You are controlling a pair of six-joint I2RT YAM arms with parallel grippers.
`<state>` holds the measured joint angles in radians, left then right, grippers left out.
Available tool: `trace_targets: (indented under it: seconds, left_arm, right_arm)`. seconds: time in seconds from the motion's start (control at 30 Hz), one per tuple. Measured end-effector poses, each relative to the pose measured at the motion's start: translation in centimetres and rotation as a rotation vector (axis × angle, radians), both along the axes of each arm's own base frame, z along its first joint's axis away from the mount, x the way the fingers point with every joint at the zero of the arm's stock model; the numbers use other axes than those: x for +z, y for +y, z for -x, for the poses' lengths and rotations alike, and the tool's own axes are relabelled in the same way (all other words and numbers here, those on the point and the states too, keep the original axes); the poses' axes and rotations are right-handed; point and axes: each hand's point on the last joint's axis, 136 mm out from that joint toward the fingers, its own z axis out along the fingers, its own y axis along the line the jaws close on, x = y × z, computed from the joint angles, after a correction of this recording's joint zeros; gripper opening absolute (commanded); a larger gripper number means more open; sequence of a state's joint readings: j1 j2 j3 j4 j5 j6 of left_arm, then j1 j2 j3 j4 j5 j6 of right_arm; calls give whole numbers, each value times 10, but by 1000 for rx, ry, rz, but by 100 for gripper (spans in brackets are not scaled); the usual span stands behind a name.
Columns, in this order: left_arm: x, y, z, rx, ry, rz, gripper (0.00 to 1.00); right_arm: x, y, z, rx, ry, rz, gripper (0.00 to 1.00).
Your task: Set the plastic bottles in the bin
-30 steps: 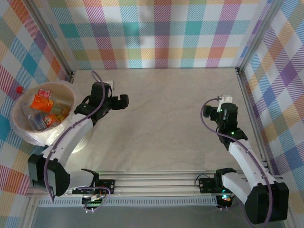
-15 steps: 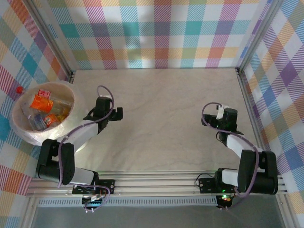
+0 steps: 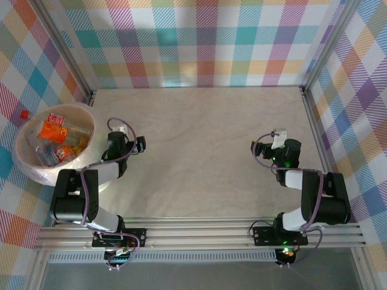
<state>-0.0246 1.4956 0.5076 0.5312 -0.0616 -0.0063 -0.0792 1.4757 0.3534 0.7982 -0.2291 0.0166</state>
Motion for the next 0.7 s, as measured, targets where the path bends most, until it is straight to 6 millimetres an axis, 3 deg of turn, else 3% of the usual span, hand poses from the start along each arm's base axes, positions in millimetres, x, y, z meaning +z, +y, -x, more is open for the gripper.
trace_targets:
  seconds: [0.1, 0.17, 0.37, 0.7]
  left_arm:
    - [-20, -2, 13, -8, 6, 3, 100]
    - [-26, -4, 13, -8, 16, -5, 100]
    - [-10, -3, 4, 39, -71, -47, 100]
    - [-1, 4, 0, 74, -110, -61, 100]
  right_arm:
    - [-17, 1, 7, 1, 16, -3, 100]
    - [-18, 0, 6, -3, 21, -5, 100]
    - [5, 4, -19, -43, -30, 43, 100]
    - [2, 1, -19, -70, -15, 60, 100]
